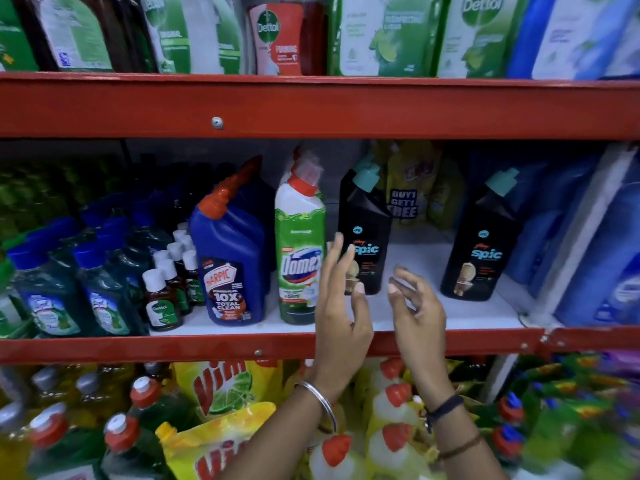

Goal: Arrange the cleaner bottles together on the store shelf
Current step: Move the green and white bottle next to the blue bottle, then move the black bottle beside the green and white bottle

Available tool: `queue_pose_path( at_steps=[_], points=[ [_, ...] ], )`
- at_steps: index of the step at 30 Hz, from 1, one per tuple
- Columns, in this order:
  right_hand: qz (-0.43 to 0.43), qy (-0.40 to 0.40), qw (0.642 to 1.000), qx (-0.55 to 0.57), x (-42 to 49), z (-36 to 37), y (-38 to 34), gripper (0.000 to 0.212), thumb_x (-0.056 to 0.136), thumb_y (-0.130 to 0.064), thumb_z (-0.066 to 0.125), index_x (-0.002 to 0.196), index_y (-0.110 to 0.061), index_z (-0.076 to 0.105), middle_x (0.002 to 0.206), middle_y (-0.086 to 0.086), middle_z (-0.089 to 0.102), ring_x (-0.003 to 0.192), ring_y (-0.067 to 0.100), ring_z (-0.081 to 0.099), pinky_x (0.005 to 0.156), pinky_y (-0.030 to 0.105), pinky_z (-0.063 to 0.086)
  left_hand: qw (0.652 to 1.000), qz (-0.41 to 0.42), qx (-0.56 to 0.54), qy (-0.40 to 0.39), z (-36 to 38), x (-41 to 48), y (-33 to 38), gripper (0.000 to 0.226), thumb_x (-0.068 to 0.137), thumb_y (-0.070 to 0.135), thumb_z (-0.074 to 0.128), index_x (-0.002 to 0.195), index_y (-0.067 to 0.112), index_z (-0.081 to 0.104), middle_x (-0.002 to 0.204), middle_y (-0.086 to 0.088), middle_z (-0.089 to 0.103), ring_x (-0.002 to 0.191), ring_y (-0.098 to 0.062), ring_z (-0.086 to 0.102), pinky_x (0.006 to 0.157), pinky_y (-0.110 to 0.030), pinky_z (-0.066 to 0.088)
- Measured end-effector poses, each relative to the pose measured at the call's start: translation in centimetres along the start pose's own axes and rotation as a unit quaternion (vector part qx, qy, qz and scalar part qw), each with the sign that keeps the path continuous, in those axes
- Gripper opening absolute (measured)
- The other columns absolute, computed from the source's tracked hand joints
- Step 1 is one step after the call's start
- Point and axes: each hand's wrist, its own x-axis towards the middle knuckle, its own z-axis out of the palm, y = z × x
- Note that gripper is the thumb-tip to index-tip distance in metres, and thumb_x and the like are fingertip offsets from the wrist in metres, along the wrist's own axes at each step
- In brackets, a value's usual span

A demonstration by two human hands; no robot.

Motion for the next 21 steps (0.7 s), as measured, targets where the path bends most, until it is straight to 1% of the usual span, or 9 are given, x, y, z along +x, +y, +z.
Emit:
queue_pose_path(
  at_steps=[3, 5, 7, 11, 13, 15, 17, 19, 21],
  points=[
    [0.003, 0.045, 0.999, -0.013, 0.5, -1.6, 0.3, 0.027, 0.092, -0.019, 0.055, 0.118, -0.02, 0.056, 0.112, -0.014, 0.059, 0.105, 0.003, 0.058, 0.081, 0.012, 0.046, 0.997, -0.024, -0.05, -0.049, 1.4, 0.3, 0.2, 0.037, 0.097, 0.015, 0.044, 0.134, 0.017, 0.046, 0.151, 0.009, 0.033, 0.139, 0.004, 0.025, 0.109, -0.009, 0.023],
    [0.006, 0.078, 0.996, -0.033, 1.5, -2.5, 0.4, 0.031, 0.092, -0.019, 0.053, 0.123, -0.018, 0.054, 0.117, -0.009, 0.059, 0.11, 0.011, 0.056, 0.089, 0.024, 0.045, 0.993, -0.061, -0.063, -0.077, 2.7, 0.7, -0.8, 0.035, 0.097, 0.02, 0.044, 0.132, 0.019, 0.048, 0.149, 0.011, 0.036, 0.137, 0.004, 0.028, 0.11, -0.015, 0.028],
    [0.015, 0.129, 0.99, -0.049, 5.6, -12.2, 2.4, 0.037, 0.093, -0.022, 0.052, 0.129, -0.017, 0.049, 0.126, -0.002, 0.055, 0.115, 0.01, 0.051, 0.094, 0.027, 0.042, 0.983, -0.103, -0.095, -0.118, 12.3, 0.9, 2.6, 0.032, 0.097, 0.022, 0.044, 0.129, 0.022, 0.049, 0.147, 0.01, 0.039, 0.135, 0.002, 0.033, 0.111, -0.024, 0.033],
    [0.047, 0.089, 0.992, -0.072, 7.3, -13.4, 4.6, 0.052, 0.093, -0.02, 0.052, 0.14, -0.013, 0.032, 0.146, 0.008, 0.04, 0.126, 0.01, 0.039, 0.102, 0.028, 0.034, 0.976, -0.143, -0.093, -0.138, 14.4, 1.8, 1.3, 0.037, 0.097, 0.021, 0.045, 0.133, 0.019, 0.045, 0.139, 0.011, 0.04, 0.133, -0.006, 0.036, 0.114, -0.033, 0.033],
    [0.058, 0.067, 0.994, -0.07, 7.7, -13.3, 4.8, 0.058, 0.093, -0.018, 0.052, 0.144, -0.01, 0.025, 0.151, 0.009, 0.032, 0.129, 0.01, 0.035, 0.101, 0.025, 0.032, 0.972, -0.163, -0.08, -0.151, 15.2, 2.4, 0.1, 0.042, 0.096, 0.022, 0.046, 0.137, 0.016, 0.04, 0.144, 0.004, 0.04, 0.136, -0.013, 0.036, 0.112, -0.03, 0.033],
    [0.071, 0.037, 0.995, -0.066, 9.0, -13.9, 5.5, 0.061, 0.093, -0.016, 0.051, 0.145, -0.009, 0.021, 0.153, 0.009, 0.029, 0.137, 0.017, 0.032, 0.102, 0.024, 0.029, 0.965, -0.19, -0.068, -0.169, 16.6, 3.2, -0.1, 0.046, 0.096, 0.023, 0.046, 0.14, 0.017, 0.035, 0.147, -0.001, 0.039, 0.135, -0.016, 0.038, 0.101, -0.016, 0.035],
    [0.06, 0.008, 0.995, -0.085, 9.9, -14.2, 6.0, 0.061, 0.093, -0.015, 0.052, 0.146, -0.01, 0.022, 0.152, 0.009, 0.033, 0.139, 0.022, 0.033, 0.105, 0.027, 0.031, 0.951, -0.226, -0.089, -0.19, 17.8, 3.9, 0.0, 0.048, 0.096, 0.022, 0.047, 0.141, 0.017, 0.032, 0.141, 0.002, 0.042, 0.124, -0.011, 0.046, 0.078, 0.002, 0.038],
    [0.048, -0.005, 0.993, -0.105, 10.4, -14.5, 6.7, 0.055, 0.092, -0.013, 0.053, 0.142, -0.011, 0.031, 0.143, 0.008, 0.045, 0.13, 0.023, 0.045, 0.104, 0.029, 0.039, 0.944, -0.24, -0.116, -0.196, 18.5, 4.3, 0.1, 0.042, 0.095, 0.016, 0.048, 0.136, 0.014, 0.038, 0.124, 0.001, 0.052, 0.096, -0.001, 0.056, 0.06, 0.002, 0.042],
    [0.045, -0.007, 0.993, -0.113, 10.7, -14.7, 6.9, 0.048, 0.091, -0.006, 0.054, 0.136, -0.008, 0.039, 0.126, 0.002, 0.052, 0.113, 0.017, 0.051, 0.089, 0.011, 0.042, 0.944, -0.242, -0.112, -0.194, 19.0, 4.5, -0.1, 0.038, 0.094, 0.011, 0.049, 0.131, 0.011, 0.043, 0.11, -0.001, 0.057, 0.079, 0.003, 0.056, 0.056, -0.004, 0.046]
  ],
)
